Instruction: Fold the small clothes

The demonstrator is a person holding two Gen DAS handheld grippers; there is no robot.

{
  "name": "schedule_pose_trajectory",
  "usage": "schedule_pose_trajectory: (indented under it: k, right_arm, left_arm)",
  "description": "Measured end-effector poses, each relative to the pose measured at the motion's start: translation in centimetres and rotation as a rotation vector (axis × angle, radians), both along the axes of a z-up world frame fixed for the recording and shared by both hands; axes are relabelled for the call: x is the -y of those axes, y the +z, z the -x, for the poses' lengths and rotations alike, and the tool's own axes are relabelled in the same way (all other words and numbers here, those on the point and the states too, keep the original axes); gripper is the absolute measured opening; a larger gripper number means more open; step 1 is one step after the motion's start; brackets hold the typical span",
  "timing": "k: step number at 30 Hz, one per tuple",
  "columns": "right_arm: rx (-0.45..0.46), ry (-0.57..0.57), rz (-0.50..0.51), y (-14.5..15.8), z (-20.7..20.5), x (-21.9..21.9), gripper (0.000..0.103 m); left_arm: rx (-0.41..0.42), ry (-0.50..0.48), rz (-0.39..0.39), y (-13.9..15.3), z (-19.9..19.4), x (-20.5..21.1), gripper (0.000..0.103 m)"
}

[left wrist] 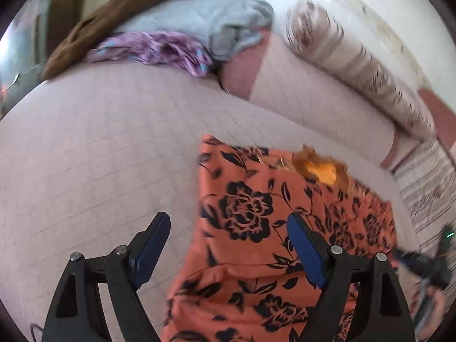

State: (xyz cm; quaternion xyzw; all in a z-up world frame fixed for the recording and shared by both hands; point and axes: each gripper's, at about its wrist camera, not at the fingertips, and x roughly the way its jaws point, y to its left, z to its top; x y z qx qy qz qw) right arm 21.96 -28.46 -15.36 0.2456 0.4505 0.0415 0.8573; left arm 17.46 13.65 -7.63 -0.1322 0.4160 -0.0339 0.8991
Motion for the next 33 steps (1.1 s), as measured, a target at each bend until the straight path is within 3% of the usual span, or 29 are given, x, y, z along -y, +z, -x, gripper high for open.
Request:
schedule_pose_trajectory:
  k: [4,6,7,8,10,12,13,16,18,19,20,21,23,27,33]
  right_arm:
    - [0.127,-0.01,-0.042,3.5,1.4,0.8,0.035]
    - [0.18,0.038,-0.105,5.0,0.7,0.5,0.054]
    - [0.19,0.064,-0.138,5.4,0.0,0.1,0.079]
    - [0.202,0.092,-0.185,5.1,-1.0,-0.5,0.086]
    - [0.165,0.104,-0.216,2.6,-1.8,-0.3,0.086]
    - [-0.005,0.059,-0.279,-2.3,-4.3,0.6,0.081]
    - [0.004,0.03,-0.322,-3.0,-4.0,1.1,0.077]
    - [0.102,0.028,-0.347,-0.9,-2.6,1.5,0.08]
    - [0.141,0.062,-0.354,0.0,-2.6,1.0,0.08]
    - [0.123,0.069,-0.35,-0.5,-2.7,0.8,0.081]
    - [0.025,0.071,-0.311,-2.5,-3.2,0.6,0.078]
    - [0.001,0.069,-0.322,-3.5,-3.0,0.8,0.075]
    - [0.037,0.024,-0.361,-2.4,-1.6,1.9,0.076]
    - [0.121,0.078,-0.261,1.2,3.0,1.9,0.076]
    - [-0.056,0.065,-0.246,-2.1,11.9,5.3,0.076]
  left_arm:
    - [-0.228,0.019,-0.158,-5.3,-3.0,1.3,0.084]
    - [-0.155,0.012,-0.214,-5.3,-2.3,1.8,0.084]
    - [-0.16,0.001,-0.232,-5.3,-2.2,2.1,0.084]
    - [-0.166,0.003,-0.222,-5.2,-2.0,1.9,0.084]
    - [-0.183,0.016,-0.184,-4.7,-1.6,1.4,0.084]
    - [-0.158,0.016,-0.133,-3.7,-0.4,0.6,0.084]
    - [-0.137,0.015,-0.123,-3.1,0.3,0.2,0.084]
    - [-0.071,0.001,-0.072,-2.1,2.8,-0.6,0.084]
    - [-0.091,-0.02,-0.071,-2.9,3.4,-0.3,0.084]
    - [-0.143,-0.029,-0.082,-3.9,3.4,-0.1,0.084]
    - [-0.197,-0.029,-0.088,-4.7,3.2,-0.1,0.084]
    - [-0.226,-0.029,-0.095,-5.0,3.4,-0.2,0.083]
    - [-0.158,-0.04,-0.08,-3.5,5.1,-0.6,0.084]
    - [-0.102,-0.06,0.027,-1.0,9.6,-2.8,0.084]
    - [-0.183,-0.099,0.086,-1.9,16.7,-4.7,0.084]
